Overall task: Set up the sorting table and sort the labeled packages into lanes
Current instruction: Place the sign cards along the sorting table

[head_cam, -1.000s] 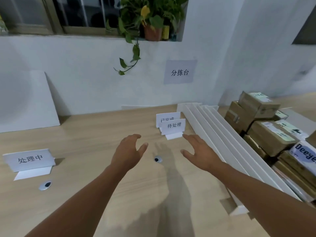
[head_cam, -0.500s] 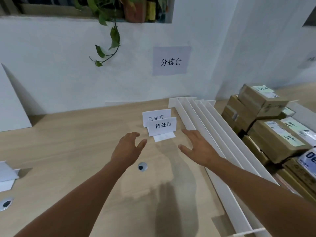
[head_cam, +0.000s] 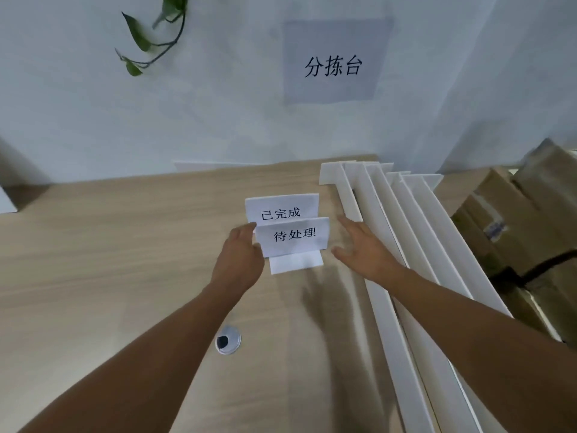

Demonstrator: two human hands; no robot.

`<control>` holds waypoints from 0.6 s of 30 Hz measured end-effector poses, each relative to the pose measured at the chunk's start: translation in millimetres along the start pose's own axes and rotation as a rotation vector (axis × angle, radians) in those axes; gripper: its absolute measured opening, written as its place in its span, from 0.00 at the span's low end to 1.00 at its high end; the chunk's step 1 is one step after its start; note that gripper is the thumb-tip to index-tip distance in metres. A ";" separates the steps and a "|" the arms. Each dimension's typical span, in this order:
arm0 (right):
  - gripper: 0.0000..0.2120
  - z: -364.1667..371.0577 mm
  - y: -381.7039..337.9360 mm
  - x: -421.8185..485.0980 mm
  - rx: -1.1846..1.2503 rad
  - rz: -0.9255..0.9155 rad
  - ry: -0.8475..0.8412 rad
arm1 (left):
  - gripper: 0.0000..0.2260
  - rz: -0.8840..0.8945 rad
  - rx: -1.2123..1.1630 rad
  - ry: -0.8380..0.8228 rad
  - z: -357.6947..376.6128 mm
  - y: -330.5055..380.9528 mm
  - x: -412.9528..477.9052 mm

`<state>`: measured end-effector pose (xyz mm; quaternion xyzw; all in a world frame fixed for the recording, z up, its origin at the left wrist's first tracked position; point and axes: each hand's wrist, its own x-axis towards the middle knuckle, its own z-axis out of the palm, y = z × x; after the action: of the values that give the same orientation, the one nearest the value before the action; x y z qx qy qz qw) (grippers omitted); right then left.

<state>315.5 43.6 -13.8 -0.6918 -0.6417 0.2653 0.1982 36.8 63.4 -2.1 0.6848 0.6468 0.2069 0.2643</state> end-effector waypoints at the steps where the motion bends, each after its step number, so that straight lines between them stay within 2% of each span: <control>1: 0.38 4.7 6.2 14.8 -0.009 -0.004 -0.011 | 0.24 -0.006 -0.006 0.010 7.6 0.1 10.7; 5: 0.38 28.9 21.6 59.9 -0.028 -0.051 -0.042 | 0.25 -0.053 -0.002 0.014 34.7 -5.0 44.5; 9: 0.38 51.3 30.5 79.0 -0.015 -0.044 -0.080 | 0.28 -0.133 -0.017 -0.048 58.6 -5.7 60.3; 13: 0.40 58.3 32.6 76.1 0.039 0.000 -0.112 | 0.30 -0.196 -0.048 -0.054 73.0 -2.8 58.6; 18: 0.40 44.1 27.9 35.5 0.001 -0.001 -0.113 | 0.25 -0.144 -0.058 0.024 66.6 2.4 26.1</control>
<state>311.2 73.2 -69.4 -0.6753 -0.6520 0.3043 0.1622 82.4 83.0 -53.7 0.6261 0.6912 0.2142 0.2904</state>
